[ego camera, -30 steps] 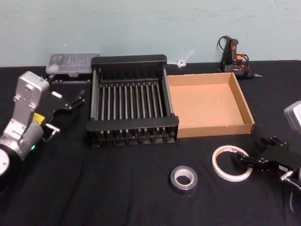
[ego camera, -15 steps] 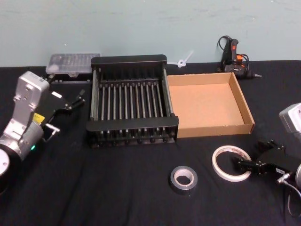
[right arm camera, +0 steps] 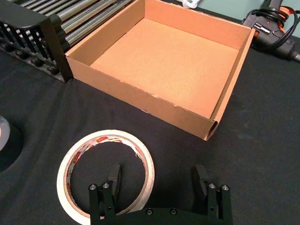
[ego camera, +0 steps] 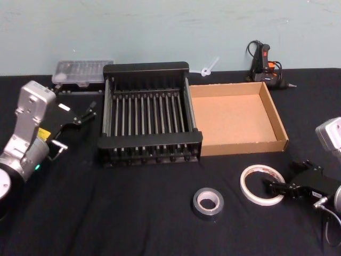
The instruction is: Pick up the white tape and place it into the black box , Pick up the silver tape and place it into the brown box.
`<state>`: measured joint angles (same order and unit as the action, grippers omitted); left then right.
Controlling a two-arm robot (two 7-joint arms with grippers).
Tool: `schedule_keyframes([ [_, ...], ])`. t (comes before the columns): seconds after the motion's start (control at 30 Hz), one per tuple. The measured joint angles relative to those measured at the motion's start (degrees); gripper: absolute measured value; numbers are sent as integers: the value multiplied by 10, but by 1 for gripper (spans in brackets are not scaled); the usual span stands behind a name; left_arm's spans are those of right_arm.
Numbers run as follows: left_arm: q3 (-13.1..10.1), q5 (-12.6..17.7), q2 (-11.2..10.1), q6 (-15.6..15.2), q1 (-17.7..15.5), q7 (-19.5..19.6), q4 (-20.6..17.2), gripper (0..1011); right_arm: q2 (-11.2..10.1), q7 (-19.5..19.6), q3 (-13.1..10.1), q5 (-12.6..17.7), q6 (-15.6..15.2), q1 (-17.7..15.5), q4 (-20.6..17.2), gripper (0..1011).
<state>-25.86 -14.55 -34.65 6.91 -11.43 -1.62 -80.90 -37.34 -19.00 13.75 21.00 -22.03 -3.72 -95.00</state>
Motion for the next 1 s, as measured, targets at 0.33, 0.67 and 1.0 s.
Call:
schedule_keyframes([
  [0.33,0,0,0,0,0,0,0,1001,8,-8,-3,-7,-6,2,5,1002],
  [0.67,0,0,0,0,0,0,0,1001,11,-11,-6,-10,-8,2,6,1002],
  [1.0,0,0,0,0,0,0,0,1001,11,-11,-6,-10,-8,2,6,1002],
])
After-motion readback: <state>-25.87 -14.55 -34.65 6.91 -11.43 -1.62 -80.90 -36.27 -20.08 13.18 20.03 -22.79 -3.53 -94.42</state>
